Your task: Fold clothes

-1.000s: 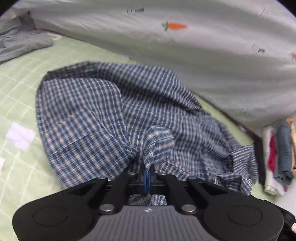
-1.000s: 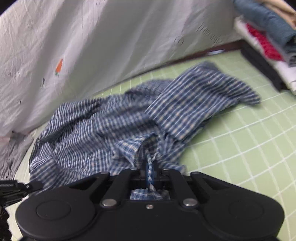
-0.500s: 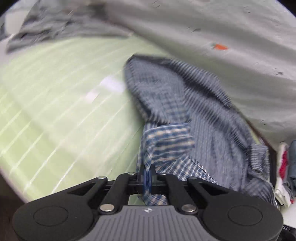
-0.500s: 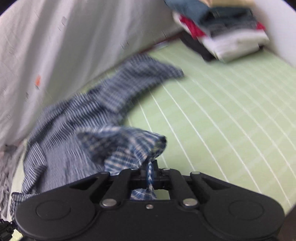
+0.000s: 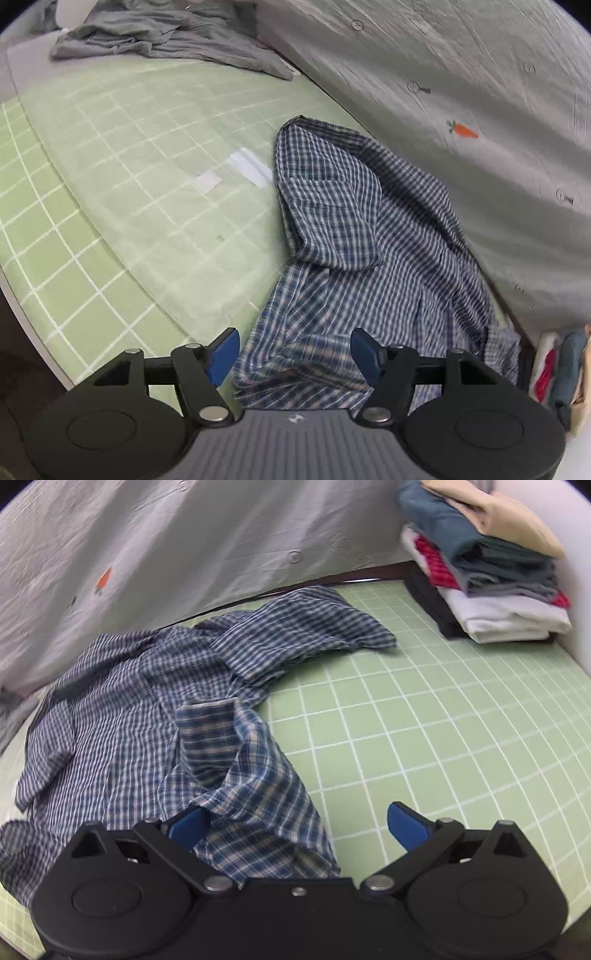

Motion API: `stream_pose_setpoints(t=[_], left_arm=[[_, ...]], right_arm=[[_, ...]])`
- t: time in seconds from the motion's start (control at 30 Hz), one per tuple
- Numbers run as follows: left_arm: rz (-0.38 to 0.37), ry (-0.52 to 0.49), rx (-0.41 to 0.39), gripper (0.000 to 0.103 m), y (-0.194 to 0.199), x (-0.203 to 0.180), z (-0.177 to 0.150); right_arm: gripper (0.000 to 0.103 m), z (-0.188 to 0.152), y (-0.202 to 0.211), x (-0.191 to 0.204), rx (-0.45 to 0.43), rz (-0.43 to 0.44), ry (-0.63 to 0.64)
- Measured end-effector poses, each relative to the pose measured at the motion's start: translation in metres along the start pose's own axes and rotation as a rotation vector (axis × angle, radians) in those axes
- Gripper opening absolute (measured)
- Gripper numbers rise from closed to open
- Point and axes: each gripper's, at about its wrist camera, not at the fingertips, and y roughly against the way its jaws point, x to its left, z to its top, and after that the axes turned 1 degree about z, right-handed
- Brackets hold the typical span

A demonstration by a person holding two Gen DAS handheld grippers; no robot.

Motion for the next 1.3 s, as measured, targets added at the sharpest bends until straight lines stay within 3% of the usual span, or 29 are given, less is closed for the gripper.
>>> stream_pose_setpoints(t=[0.07, 0.13, 0.37, 0.4, 0.47, 0.53, 0.63, 0.83, 1.03, 1.07, 1.13, 1.3], left_arm=[[-0.013, 0.046, 0.007, 0.068, -0.005, 0.004, 0.007], [-0.001, 0.031, 0.036, 0.068, -0.013, 0.004, 0.013], [0.012, 0.043, 0.226, 0.067, -0.055, 0.006, 0.014], [0.027, 0.028, 0.256, 0.063, -0.059, 0.004, 0.013], [0.050, -0.012, 0.304, 0.041, -0.066, 0.001, 0.014], [0.043, -0.037, 0.325, 0.007, -0.067, 0.002, 0.014], [0.016, -0.073, 0.302, 0.000, -0.063, 0.002, 0.021], [0.025, -0.180, 0.172, 0.000, -0.041, -0.007, 0.060], [0.022, -0.164, 0.179, 0.000, -0.042, 0.004, 0.089], [0.023, -0.151, 0.197, 0.002, -0.045, 0.006, 0.087], [0.026, -0.134, 0.232, 0.020, -0.050, 0.009, 0.079], [0.036, -0.113, 0.317, 0.036, -0.063, 0.011, 0.048]], right_arm=[[0.103, 0.000, 0.001, 0.001, 0.000, 0.000, 0.003], [0.103, -0.002, 0.001, 0.002, 0.002, -0.004, 0.001], [0.103, -0.007, 0.000, 0.007, 0.010, -0.046, -0.044], [0.103, -0.006, 0.000, 0.009, 0.011, -0.054, -0.050], [0.103, -0.006, -0.001, 0.012, 0.008, -0.076, -0.066], [0.103, -0.006, 0.000, 0.016, 0.002, -0.094, -0.080], [0.103, -0.005, 0.000, 0.023, -0.008, -0.110, -0.101], [0.103, -0.005, -0.002, 0.045, -0.018, -0.133, -0.101], [0.103, -0.004, -0.013, 0.059, 0.009, -0.144, -0.097], [0.103, -0.004, -0.014, 0.060, 0.012, -0.146, -0.096], [0.103, -0.002, -0.015, 0.064, 0.013, -0.144, -0.086], [0.103, 0.003, -0.018, 0.069, 0.014, -0.136, -0.055]])
